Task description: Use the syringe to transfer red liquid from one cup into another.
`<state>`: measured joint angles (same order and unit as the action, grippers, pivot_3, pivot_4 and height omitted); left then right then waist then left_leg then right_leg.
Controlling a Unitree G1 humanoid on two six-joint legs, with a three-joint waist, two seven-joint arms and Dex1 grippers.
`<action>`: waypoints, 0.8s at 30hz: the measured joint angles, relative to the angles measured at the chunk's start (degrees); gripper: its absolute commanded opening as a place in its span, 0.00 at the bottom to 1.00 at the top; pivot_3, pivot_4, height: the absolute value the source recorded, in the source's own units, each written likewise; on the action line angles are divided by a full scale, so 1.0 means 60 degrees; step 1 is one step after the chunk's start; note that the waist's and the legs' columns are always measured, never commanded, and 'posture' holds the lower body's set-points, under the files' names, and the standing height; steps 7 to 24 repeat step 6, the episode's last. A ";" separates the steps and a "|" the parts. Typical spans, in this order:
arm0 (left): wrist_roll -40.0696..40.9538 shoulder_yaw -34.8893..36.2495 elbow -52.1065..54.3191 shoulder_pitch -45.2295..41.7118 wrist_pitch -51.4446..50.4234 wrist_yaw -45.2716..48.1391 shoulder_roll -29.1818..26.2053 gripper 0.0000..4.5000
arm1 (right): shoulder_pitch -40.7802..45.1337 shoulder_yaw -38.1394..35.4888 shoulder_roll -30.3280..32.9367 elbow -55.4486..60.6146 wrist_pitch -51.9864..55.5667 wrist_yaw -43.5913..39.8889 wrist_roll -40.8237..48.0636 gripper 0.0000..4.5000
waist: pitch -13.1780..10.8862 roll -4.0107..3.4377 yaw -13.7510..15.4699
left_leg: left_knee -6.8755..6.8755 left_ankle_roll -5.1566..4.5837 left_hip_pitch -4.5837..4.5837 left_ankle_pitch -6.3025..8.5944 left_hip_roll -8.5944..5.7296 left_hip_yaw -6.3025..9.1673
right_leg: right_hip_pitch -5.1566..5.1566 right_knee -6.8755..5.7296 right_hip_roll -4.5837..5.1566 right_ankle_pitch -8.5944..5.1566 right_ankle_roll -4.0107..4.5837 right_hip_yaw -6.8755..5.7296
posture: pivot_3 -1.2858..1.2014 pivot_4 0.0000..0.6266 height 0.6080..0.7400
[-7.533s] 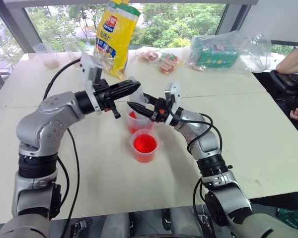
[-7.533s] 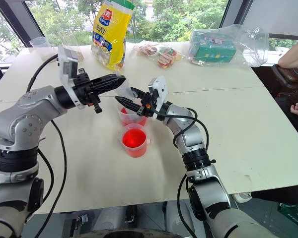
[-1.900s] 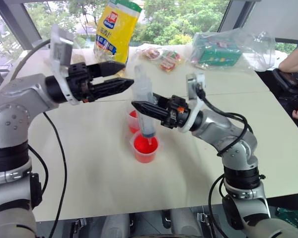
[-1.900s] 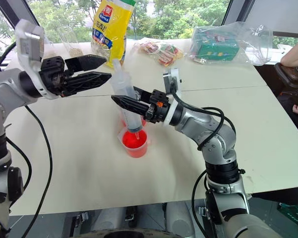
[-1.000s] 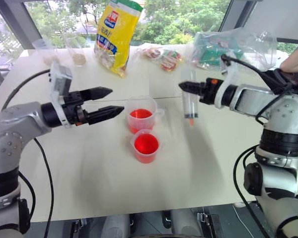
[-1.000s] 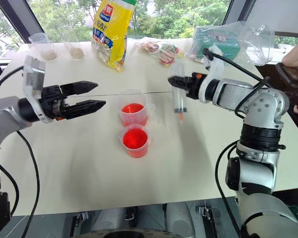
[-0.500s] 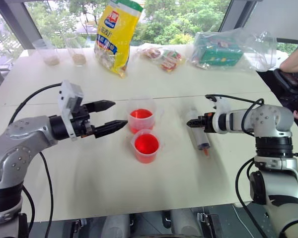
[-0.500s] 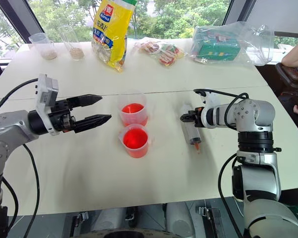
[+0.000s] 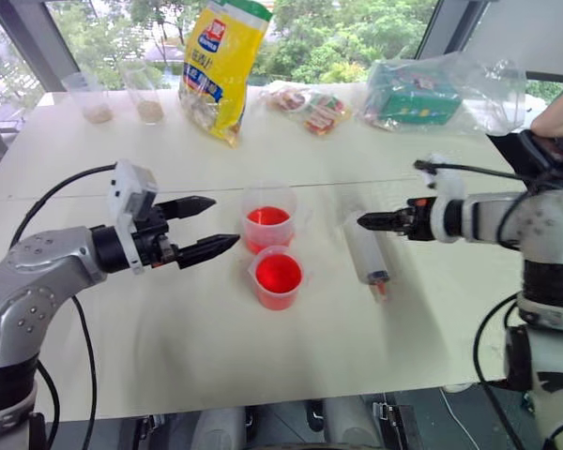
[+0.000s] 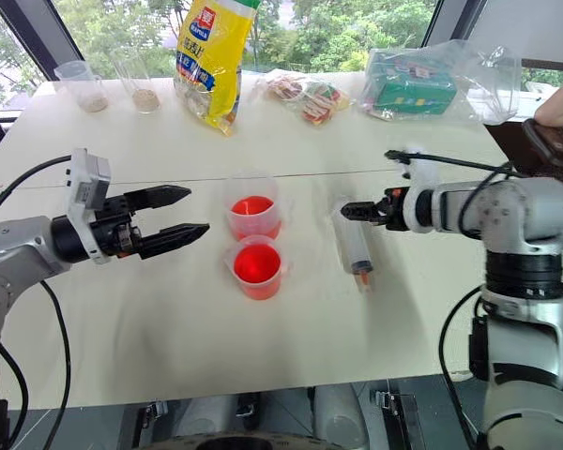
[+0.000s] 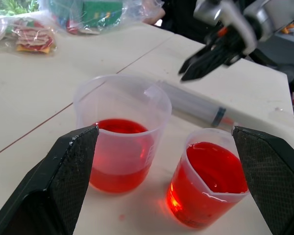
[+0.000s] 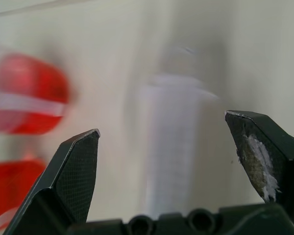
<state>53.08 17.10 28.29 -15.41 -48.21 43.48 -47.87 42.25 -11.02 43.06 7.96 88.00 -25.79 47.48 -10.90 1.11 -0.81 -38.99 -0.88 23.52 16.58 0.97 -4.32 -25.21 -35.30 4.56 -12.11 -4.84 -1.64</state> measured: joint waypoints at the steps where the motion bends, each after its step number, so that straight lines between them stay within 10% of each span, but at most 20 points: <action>1: -0.0005 0.0072 0.0002 0.0034 0.0001 0.0033 -0.0146 1.00 | -0.0141 -0.0203 0.0261 0.0494 0.0034 -0.0416 0.0362 0.98 | 0.0000 0.0000 0.0003 | 0.0001 0.0000 0.0001 0.0000 0.0001 0.0000 | -0.0001 0.0002 0.0000 -0.0001 0.0000 0.0000 | 0.52 0.24 1.00; 24: -0.0003 0.0282 -0.0051 0.0288 0.0003 0.0181 -0.0328 1.00 | -0.0694 -0.0937 0.1138 0.1906 0.0049 -0.1765 0.1565 0.98 | 0.0000 0.0002 0.0017 | -0.0004 0.0000 -0.0002 0.0001 0.0001 -0.0003 | 0.0007 0.0016 0.0004 -0.0009 0.0014 0.0000 | 0.52 0.24 1.00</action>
